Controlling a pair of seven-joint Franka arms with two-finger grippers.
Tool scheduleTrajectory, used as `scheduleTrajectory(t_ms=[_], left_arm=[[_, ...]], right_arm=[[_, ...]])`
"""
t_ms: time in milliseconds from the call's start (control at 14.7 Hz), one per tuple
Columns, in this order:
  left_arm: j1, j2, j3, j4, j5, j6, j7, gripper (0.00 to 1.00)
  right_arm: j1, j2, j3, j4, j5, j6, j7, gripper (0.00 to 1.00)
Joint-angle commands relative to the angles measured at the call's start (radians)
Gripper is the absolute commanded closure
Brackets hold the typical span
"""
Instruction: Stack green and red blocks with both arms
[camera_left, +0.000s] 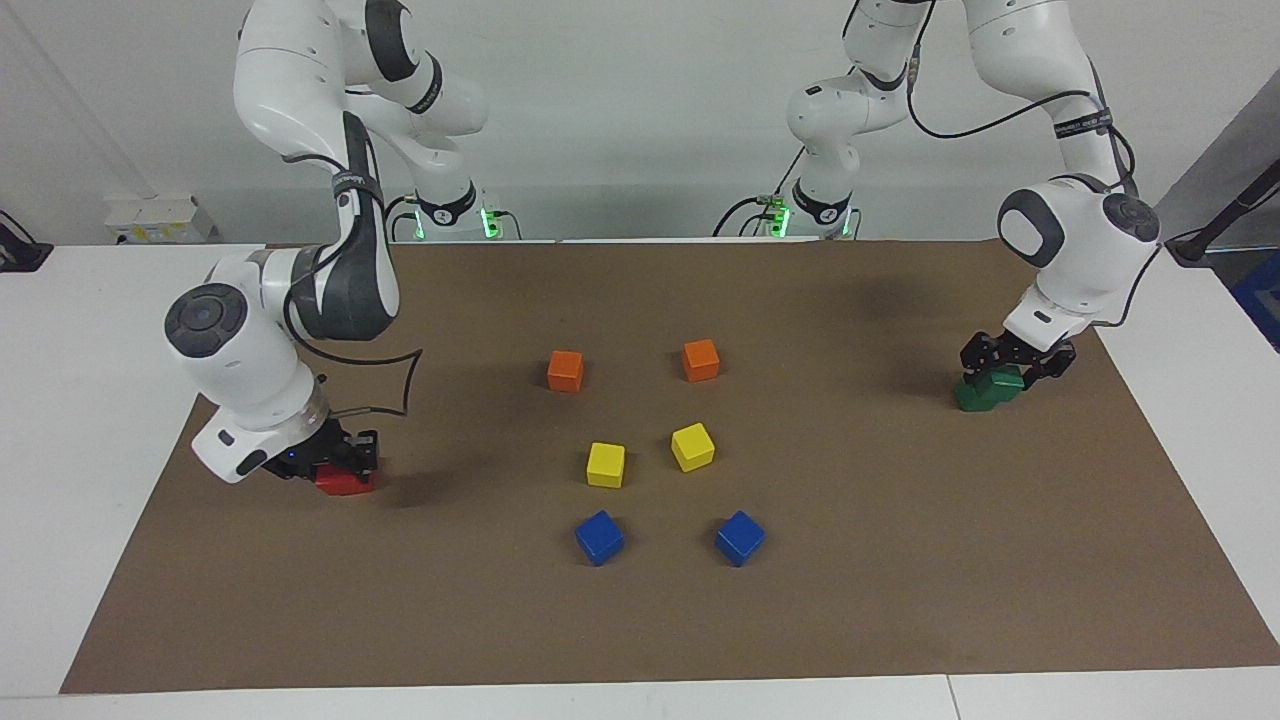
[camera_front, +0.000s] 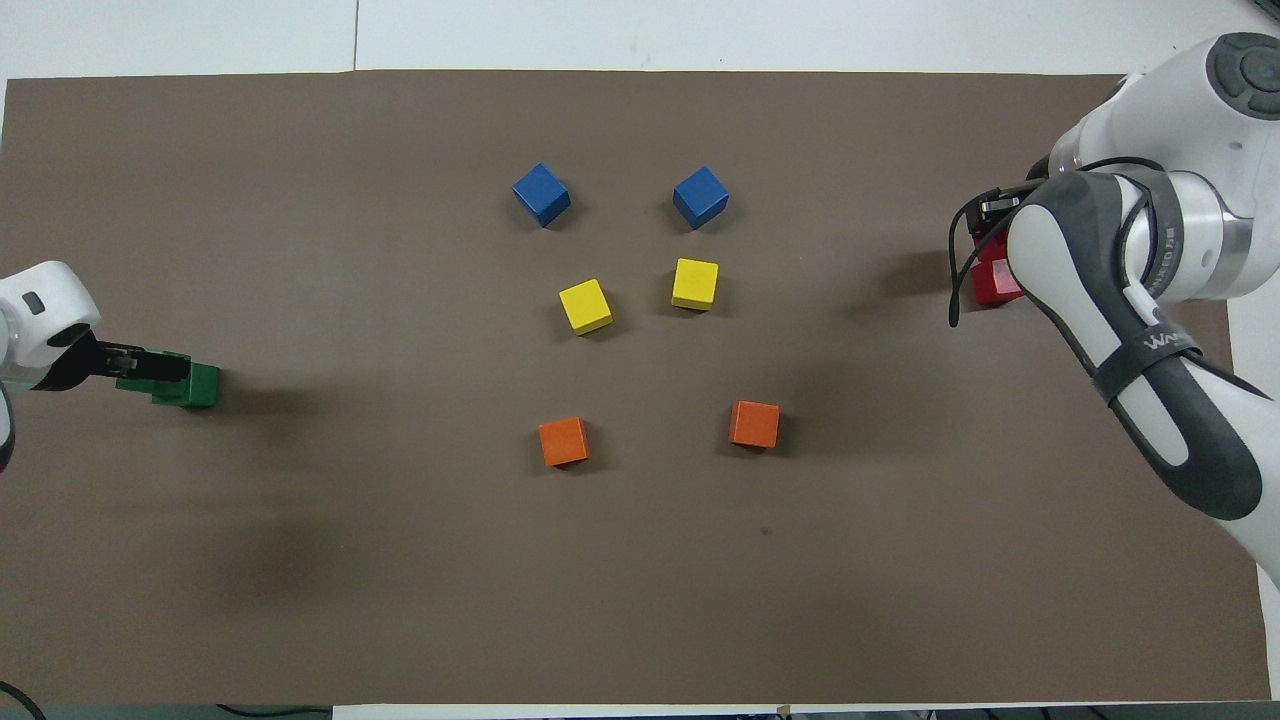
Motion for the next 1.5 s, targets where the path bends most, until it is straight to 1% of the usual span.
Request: scheduleTrajectory(t_ms=[0,204,272,340,408,544,748,884,1224,1429], left_arm=[[-0.004,-0.017,-0.001,0.132,-0.017,-0.135,0.019,0.0],[-0.004,-0.068,-0.006,0.19,-0.017,-0.207,0.001,0.0],[-0.005,-0.092,-0.012,0.198,-0.019,-0.212,-0.022,0.0],[-0.011,-0.109,-0.023,0.209,-0.019,-0.218,-0.083,0.0],[-0.028,-0.114,-0.03,0.227,-0.017,-0.246,-0.19,0.0],[-0.068,-0.114,-0.031,0.282,-0.017,-0.298,-0.347,0.0],[-0.112,-0.111,-0.031,0.348,-0.011,-0.404,-0.398,0.0],[-0.12,-0.103,-0.032,0.393,-0.009,-0.445,-0.47,0.0],[-0.132,-0.083,-0.037,0.499,-0.011,-0.559,-0.502,0.0],[-0.129,-0.062,-0.037,0.568,-0.008,-0.671,-0.502,0.0]], right_arm=[[-0.021,-0.055,0.008,-0.087,0.015,0.042,-0.014,1.0],[-0.034,-0.059,0.007,-0.088,0.015,0.043,-0.016,1.0],[-0.041,-0.06,0.007,-0.088,0.015,0.043,-0.02,1.0],[-0.045,-0.063,0.007,-0.088,0.014,0.043,-0.031,1.0],[-0.045,-0.066,0.005,-0.093,0.014,0.046,-0.032,1.0],[-0.053,-0.078,0.005,-0.113,0.014,0.078,-0.032,1.0],[-0.058,-0.112,0.004,-0.194,0.014,0.175,-0.032,1.0],[-0.058,-0.118,0.004,-0.211,0.014,0.194,-0.032,1.0],[-0.068,-0.134,0.005,-0.242,0.014,0.194,-0.034,1.0],[-0.073,-0.141,0.005,-0.255,0.014,0.195,-0.037,1.0]])
